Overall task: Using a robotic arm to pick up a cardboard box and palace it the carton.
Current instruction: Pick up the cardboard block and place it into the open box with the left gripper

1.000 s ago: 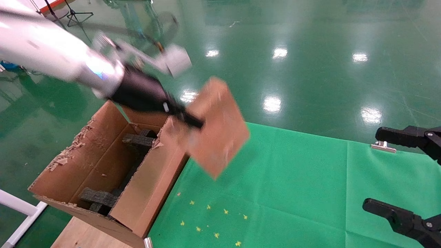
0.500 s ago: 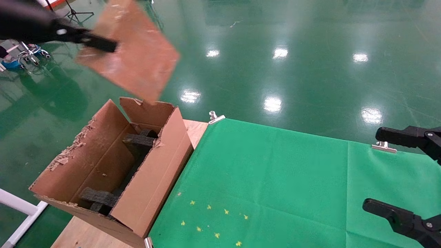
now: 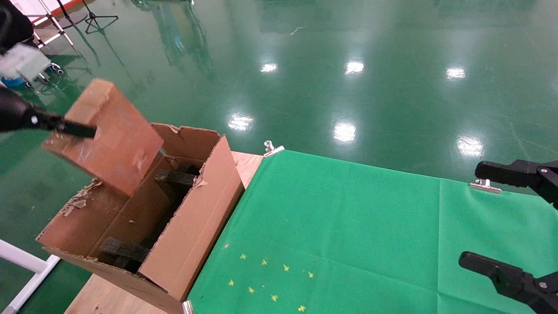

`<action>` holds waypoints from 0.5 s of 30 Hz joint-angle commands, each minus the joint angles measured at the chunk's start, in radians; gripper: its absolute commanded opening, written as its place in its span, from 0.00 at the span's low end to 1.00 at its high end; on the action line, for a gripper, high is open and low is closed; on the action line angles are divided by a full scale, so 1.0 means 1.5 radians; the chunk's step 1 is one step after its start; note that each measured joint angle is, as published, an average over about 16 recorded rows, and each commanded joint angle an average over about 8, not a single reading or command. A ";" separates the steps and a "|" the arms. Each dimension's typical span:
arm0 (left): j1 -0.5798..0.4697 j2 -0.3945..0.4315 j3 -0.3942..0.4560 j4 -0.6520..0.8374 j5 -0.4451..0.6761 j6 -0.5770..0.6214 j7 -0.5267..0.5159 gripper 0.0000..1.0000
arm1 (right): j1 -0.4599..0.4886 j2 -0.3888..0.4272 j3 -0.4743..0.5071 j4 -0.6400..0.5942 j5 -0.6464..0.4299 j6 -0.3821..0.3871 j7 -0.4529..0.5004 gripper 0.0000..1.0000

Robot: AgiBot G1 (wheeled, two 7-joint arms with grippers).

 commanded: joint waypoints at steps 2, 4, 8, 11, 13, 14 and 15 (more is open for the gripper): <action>0.023 -0.007 0.000 0.046 -0.013 -0.016 0.033 0.00 | 0.000 0.000 0.000 0.000 0.000 0.000 0.000 1.00; 0.042 -0.008 0.000 0.081 -0.022 -0.034 0.057 0.00 | 0.000 0.000 0.000 0.000 0.000 0.000 0.000 1.00; 0.081 0.000 0.001 0.147 -0.035 -0.070 0.104 0.00 | 0.000 0.000 0.000 0.000 0.000 0.000 0.000 1.00; 0.103 0.010 0.001 0.189 -0.041 -0.092 0.136 0.00 | 0.000 0.000 0.000 0.000 0.000 0.000 0.000 1.00; 0.115 0.019 0.002 0.215 -0.043 -0.106 0.155 0.00 | 0.000 0.000 0.000 0.000 0.000 0.000 0.000 1.00; 0.120 0.023 0.002 0.228 -0.045 -0.112 0.164 0.00 | 0.000 0.000 0.000 0.000 0.000 0.000 0.000 1.00; 0.124 0.028 0.002 0.240 -0.045 -0.118 0.172 0.00 | 0.000 0.000 0.000 0.000 0.000 0.000 0.000 1.00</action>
